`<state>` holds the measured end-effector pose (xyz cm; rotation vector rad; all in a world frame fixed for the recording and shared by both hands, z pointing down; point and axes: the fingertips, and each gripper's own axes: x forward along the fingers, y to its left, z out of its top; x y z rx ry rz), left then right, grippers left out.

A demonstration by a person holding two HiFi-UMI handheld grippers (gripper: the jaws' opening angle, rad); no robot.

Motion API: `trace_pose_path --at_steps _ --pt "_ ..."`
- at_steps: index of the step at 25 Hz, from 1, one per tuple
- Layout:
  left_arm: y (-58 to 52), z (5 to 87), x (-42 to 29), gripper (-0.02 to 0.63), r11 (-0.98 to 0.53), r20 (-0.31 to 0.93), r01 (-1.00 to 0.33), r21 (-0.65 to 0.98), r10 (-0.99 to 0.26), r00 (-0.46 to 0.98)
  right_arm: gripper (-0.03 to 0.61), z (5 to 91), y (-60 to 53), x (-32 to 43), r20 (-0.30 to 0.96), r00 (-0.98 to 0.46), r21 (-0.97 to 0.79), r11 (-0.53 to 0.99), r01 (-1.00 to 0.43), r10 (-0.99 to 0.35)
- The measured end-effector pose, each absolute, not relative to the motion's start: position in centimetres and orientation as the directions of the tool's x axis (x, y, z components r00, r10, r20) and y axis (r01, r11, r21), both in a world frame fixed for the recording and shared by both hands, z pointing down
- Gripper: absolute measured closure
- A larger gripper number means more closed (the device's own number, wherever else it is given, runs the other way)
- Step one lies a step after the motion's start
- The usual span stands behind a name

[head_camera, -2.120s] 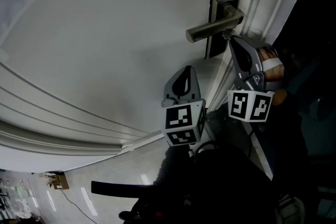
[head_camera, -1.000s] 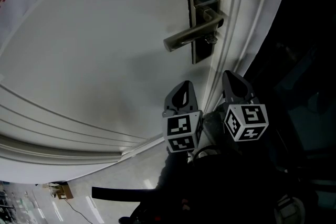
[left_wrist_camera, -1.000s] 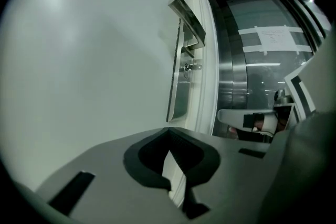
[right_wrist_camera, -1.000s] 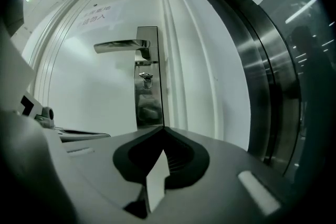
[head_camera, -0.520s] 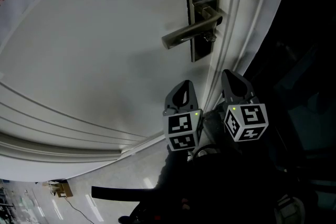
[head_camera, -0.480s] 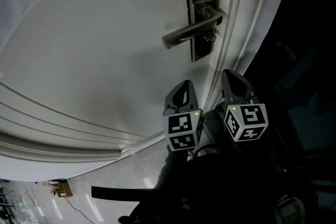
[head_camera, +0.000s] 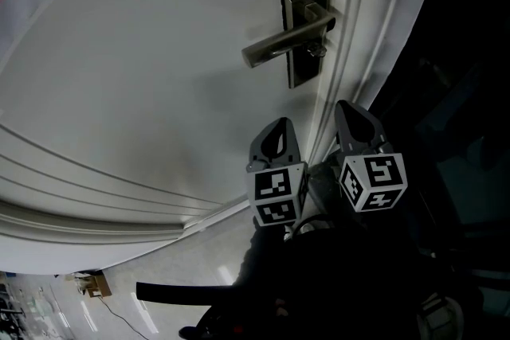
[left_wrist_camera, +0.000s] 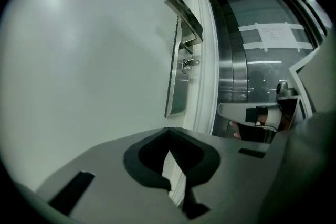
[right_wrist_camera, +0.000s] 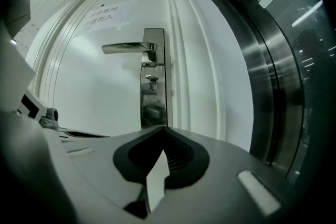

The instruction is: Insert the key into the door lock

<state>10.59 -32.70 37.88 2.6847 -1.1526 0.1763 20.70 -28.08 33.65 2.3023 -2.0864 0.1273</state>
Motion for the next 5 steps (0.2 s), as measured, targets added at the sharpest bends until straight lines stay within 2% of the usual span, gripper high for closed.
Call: trace_pose_path --at_steps 5 --pt "-32.73 37.91 10.55 0.612 -0.669 0.192 -0.729 0.148 -0.703 0.684 0.578 33.66 -28.12 20.58 0.08 0.091 -0.031 -0.094 -0.995 -0.993"
